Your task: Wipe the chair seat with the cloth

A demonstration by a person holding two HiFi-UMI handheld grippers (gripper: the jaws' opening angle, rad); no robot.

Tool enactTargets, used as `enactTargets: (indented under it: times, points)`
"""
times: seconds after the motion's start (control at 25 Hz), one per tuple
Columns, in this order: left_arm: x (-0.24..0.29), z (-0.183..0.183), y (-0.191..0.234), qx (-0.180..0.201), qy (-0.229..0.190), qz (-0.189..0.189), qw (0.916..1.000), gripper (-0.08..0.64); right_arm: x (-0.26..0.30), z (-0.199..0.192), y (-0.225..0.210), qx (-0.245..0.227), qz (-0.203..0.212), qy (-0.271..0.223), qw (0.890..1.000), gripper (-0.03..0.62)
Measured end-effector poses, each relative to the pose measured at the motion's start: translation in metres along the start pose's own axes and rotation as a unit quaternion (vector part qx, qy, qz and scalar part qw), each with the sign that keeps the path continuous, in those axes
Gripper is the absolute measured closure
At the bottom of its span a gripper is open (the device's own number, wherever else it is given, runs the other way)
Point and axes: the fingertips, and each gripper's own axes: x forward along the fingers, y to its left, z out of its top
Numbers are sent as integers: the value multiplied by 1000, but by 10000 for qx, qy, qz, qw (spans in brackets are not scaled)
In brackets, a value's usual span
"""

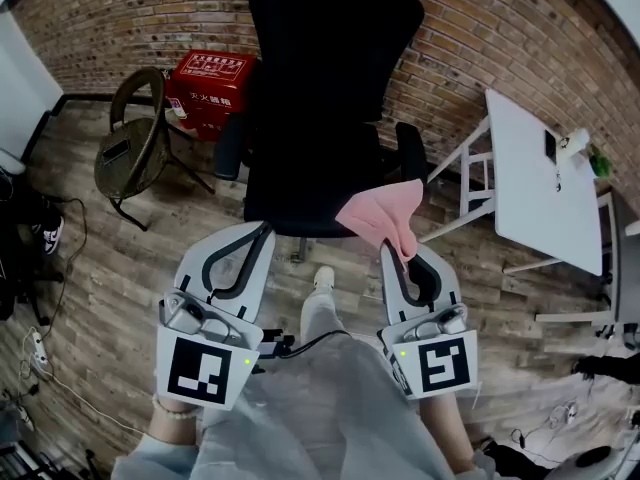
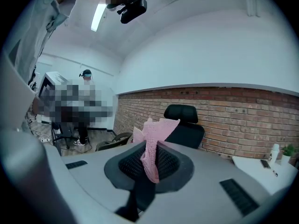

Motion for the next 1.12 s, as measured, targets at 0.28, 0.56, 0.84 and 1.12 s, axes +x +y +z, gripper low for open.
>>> enactTargets:
  times: [0.28,0.56,0.84,1.12]
  points:
    - [104,-1,46,-103,143,179,9997,541,90,6,-82,103,190,-174,9996,532]
    - [205,-5,80,-184,330,309,9988,541,165,-1,-158,138,411,-89,9990,532]
    - [263,-9,94,-344,507,407,9973,541,210,-13,-202,174,646,-19,9978,532]
    - [290,-21,98,-361,688,364,9963,541,232,-34,-214,221,775,150,9966,532]
